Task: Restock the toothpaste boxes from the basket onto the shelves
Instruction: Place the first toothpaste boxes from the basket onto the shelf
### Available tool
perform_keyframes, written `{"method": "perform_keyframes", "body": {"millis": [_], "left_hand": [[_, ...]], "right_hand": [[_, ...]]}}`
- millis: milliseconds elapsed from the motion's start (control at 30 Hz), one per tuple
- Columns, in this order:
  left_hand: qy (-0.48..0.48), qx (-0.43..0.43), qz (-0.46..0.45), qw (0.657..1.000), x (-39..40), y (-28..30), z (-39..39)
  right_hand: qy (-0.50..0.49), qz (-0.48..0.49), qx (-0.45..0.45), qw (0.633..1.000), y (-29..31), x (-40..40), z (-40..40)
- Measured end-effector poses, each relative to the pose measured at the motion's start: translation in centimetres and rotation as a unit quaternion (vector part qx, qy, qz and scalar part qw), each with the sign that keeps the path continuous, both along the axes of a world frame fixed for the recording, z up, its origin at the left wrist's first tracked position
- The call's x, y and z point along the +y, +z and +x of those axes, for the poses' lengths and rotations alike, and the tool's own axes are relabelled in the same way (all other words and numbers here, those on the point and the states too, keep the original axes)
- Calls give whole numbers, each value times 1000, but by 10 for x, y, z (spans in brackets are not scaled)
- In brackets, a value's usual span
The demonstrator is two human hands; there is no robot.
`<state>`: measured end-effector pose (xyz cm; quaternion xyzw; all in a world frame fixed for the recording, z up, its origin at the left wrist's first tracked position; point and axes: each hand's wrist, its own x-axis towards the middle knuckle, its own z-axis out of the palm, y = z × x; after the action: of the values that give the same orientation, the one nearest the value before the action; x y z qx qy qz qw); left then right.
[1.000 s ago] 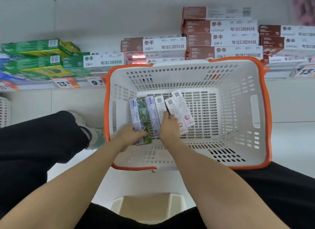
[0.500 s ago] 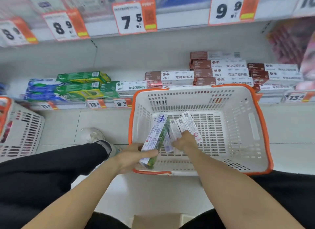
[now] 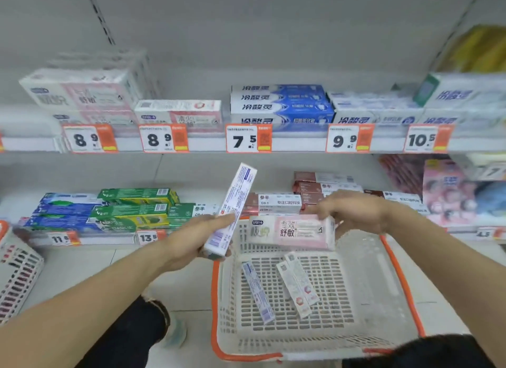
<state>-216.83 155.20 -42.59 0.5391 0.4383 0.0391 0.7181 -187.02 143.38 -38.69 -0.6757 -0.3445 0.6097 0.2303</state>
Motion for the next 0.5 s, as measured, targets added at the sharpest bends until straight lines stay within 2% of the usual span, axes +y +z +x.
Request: {"method": "perform_keyframes", "body": {"millis": [67,200,333,500], "left_hand": [[-2,-29,-18,999,3,13,-2],[-29,-88,-48,995,1,26,1],[20,-141,-58,988,3,35,6],[57,-164,-56,983,9,43,0]], "right_hand": [[-13,35,56,998,16,-15,-1],[-112,87,165,976,11,-39,-10],[-194,166,174,951,9,-38,-19],[-178,205,164,948,12,-28,-31]]}}
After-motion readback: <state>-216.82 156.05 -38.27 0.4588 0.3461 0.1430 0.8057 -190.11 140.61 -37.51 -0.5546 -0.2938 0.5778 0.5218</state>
